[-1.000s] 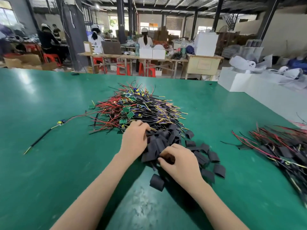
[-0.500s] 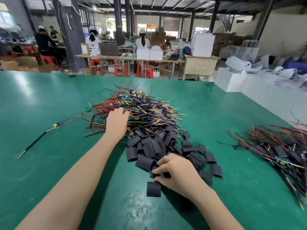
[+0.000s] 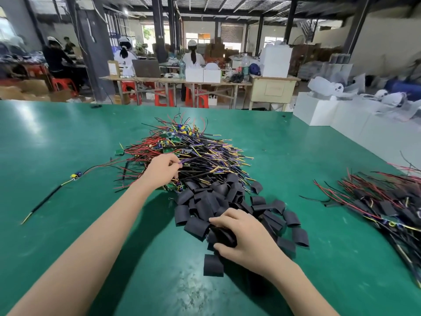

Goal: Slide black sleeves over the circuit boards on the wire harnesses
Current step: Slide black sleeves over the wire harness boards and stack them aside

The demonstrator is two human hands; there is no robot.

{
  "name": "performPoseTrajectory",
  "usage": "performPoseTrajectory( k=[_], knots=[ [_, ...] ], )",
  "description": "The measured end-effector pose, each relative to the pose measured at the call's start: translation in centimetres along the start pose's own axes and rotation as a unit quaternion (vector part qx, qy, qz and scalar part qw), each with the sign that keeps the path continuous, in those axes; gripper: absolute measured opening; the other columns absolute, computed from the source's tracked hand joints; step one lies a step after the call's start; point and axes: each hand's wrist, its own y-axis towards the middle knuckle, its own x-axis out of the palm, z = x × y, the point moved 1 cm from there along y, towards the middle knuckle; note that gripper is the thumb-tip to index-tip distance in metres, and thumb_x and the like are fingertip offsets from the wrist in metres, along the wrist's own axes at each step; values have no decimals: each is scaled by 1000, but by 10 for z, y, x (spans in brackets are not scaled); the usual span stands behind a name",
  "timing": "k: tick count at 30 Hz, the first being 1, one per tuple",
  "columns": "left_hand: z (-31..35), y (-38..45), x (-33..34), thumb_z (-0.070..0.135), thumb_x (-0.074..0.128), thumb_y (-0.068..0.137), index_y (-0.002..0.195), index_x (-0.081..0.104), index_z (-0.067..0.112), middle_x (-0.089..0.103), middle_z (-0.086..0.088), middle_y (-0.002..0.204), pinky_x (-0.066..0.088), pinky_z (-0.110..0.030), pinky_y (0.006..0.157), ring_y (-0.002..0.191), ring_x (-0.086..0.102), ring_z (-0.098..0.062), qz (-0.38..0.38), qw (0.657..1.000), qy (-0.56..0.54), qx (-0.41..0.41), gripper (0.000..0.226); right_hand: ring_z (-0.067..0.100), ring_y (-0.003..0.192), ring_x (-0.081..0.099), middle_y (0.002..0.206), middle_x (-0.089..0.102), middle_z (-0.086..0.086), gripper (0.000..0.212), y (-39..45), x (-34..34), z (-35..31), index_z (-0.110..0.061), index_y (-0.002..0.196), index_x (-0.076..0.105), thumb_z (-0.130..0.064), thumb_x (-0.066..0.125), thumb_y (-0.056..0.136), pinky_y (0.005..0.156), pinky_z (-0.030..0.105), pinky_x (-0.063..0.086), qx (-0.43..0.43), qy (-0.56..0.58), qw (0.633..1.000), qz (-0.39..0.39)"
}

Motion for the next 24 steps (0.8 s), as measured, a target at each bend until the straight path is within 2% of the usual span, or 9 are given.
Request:
performPoseTrajectory(
  k=[2, 5, 7, 10, 13, 16, 19, 21, 24],
  knots=[
    [4, -6, -2, 28, 60, 94, 103, 60, 10, 58, -2, 70, 50, -32, 57, 61, 54, -21, 40, 999, -22, -23, 20, 5, 106, 50, 112, 53, -13, 47, -1, -1, 0, -29, 126, 57, -34, 64, 80, 92, 24, 42, 16, 37, 999, 22],
    [5, -25, -5, 41, 70, 86, 124, 44, 20, 59, -2, 85, 47, -37, 71, 82, 57, -25, 172, 984, 45, -15, 51, 3, 101, 53, 106, 56, -13, 45, -1, -2, 2, -28, 122, 58, -32, 66, 78, 89, 23, 44, 36, 67, 995, 59],
    [5, -39, -4, 40, 68, 88, 133, 48, 26, 66, -2, 97, 48, -38, 76, 88, 61, -26, 168, 979, 115, -9, 51, 4, 100, 50, 103, 57, -15, 46, 1, -3, 4, -30, 122, 57, -34, 67, 77, 89, 20, 42, 47, 73, 993, 78],
    [-1, -50, -2, 32, 63, 93, 100, 74, 21, 73, 0, 97, 50, -35, 76, 88, 63, -23, 127, 986, 106, -4, 17, 4, 99, 44, 102, 59, -18, 47, 3, -6, 7, -32, 121, 57, -35, 69, 76, 88, 12, 35, 49, 71, 992, 87],
    [3, -58, -5, 22, 66, 91, 71, 75, 19, 55, 8, 46, 37, -27, 54, 46, 42, -12, 149, 976, -160, 4, 22, 3, 100, 41, 102, 58, -19, 46, 4, -10, 9, -32, 121, 57, -36, 69, 77, 87, 10, 34, 43, 59, 995, 68],
    [5, -54, -13, 26, 67, 88, 68, 75, 23, 56, 10, 45, 37, -25, 55, 46, 43, -12, 226, 963, -142, -17, 21, 4, 97, 41, 101, 59, -16, 45, 6, -15, 13, -32, 119, 59, -38, 70, 76, 85, 12, 35, 32, 37, 998, 42],
    [2, -47, -15, 24, 67, 87, 67, 75, 19, 60, 2, 52, 40, -28, 60, 51, 46, -19, 185, 978, -69, -71, 23, 7, 97, 49, 100, 60, -13, 45, 6, -19, 20, -30, 118, 60, -36, 72, 75, 88, 21, 40, 50, 41, 996, 54],
    [-2, -46, -18, 20, 67, 85, 59, 73, 20, 57, 5, 46, 38, -27, 58, 47, 44, -15, 177, 973, -116, -88, 26, 4, 96, 54, 99, 61, -14, 45, 1, -19, 25, -29, 117, 62, -33, 74, 74, 88, 24, 44, 74, 70, 991, 86],
    [1, -48, -34, 23, 66, 76, 53, 70, 23, 52, 10, 39, 34, -24, 53, 42, 39, -9, 255, 944, -198, -74, 23, 0, 91, 58, 95, 62, -15, 46, -4, -18, 31, -28, 116, 63, -30, 76, 72, 84, 26, 48, 92, 99, 985, 108]
  ],
)
